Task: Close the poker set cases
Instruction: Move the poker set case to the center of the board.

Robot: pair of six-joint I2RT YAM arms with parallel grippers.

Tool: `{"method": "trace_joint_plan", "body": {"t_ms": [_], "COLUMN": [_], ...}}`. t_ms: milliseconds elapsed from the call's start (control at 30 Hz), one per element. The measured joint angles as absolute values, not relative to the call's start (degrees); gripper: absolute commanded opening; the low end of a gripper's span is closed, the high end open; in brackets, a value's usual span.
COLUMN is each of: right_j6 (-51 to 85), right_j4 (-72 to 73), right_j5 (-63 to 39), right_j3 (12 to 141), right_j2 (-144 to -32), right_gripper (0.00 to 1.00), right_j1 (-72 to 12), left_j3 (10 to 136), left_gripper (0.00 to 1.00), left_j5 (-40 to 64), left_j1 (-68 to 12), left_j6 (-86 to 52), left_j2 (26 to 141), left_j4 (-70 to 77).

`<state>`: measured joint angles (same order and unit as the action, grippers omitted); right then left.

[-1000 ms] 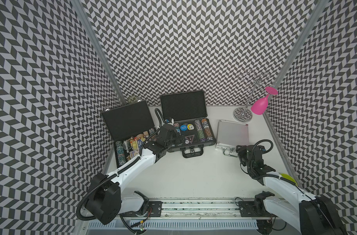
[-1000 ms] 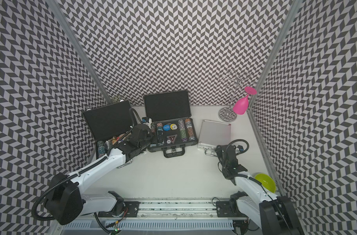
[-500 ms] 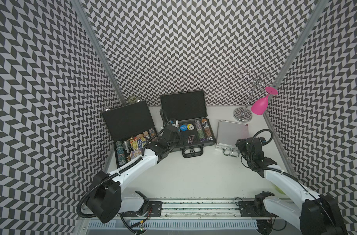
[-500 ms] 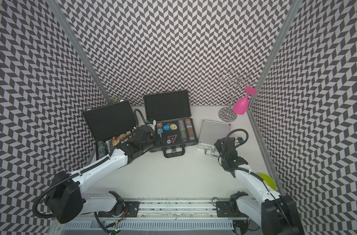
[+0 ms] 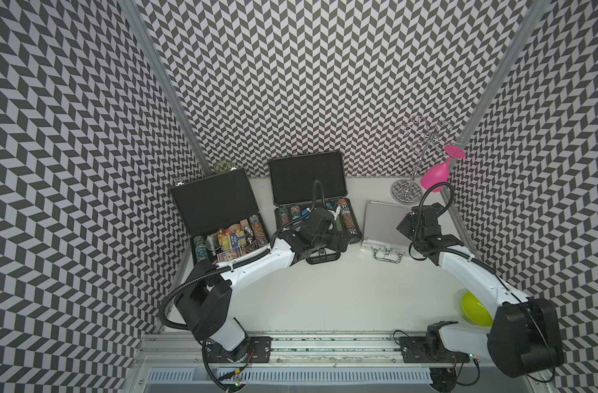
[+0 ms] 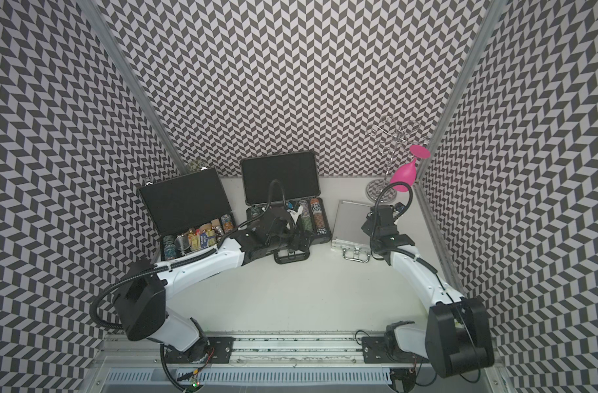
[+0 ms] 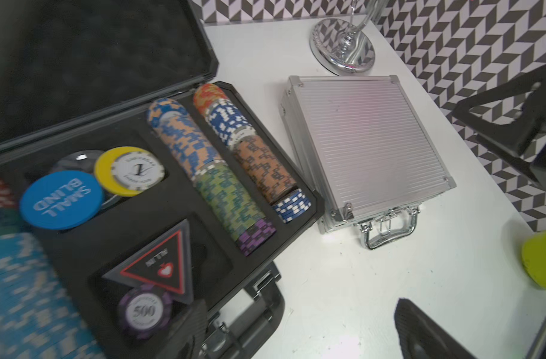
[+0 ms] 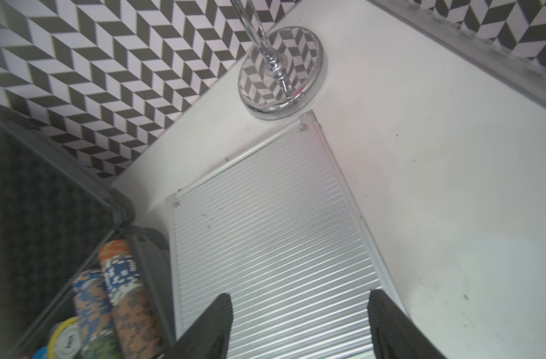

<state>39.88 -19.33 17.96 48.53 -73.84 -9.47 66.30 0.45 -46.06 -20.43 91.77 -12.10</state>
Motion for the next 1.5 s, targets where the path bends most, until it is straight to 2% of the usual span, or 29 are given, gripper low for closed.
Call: {"method": "trace_joint_plan", "body": {"t_ms": [300, 800, 1067, 1400, 1500], "right_j6": [35.3, 34.2, 33.5, 33.5, 33.5], "right_j4": [-20.8, -20.3, -19.3, -16.7, -15.6], "right_j5": [16.0, 10.1, 6.3, 5.7, 5.8], "right_j3": [49.1, 45.9, 45.9, 42.3, 41.5], "right_j2": [-75.8, -78.9, -79.5, -79.8, -79.4], "right_gripper": [0.71, 0.69, 0.66, 0.64, 0.59], "right_j1": [-5.0, -2.6, -2.4, -2.3, -2.0], "left_j3": [80.5, 99.3, 105.8, 108.3, 108.8], "left_gripper": [0.97, 0.83, 0.78, 0.74, 0.71], "left_j5": [5.8, 6.3, 5.3, 8.3, 9.4], "left_j1": [-47.5, -47.6, -47.6, -47.6, -47.3], "left_j6": [-20.4, -20.7, -21.5, -20.6, -19.6], "left_j2": [105.5, 125.6, 131.3, 133.1, 133.2], "left_j4": [-12.0, -13.9, -17.1, -18.5, -19.5]}}
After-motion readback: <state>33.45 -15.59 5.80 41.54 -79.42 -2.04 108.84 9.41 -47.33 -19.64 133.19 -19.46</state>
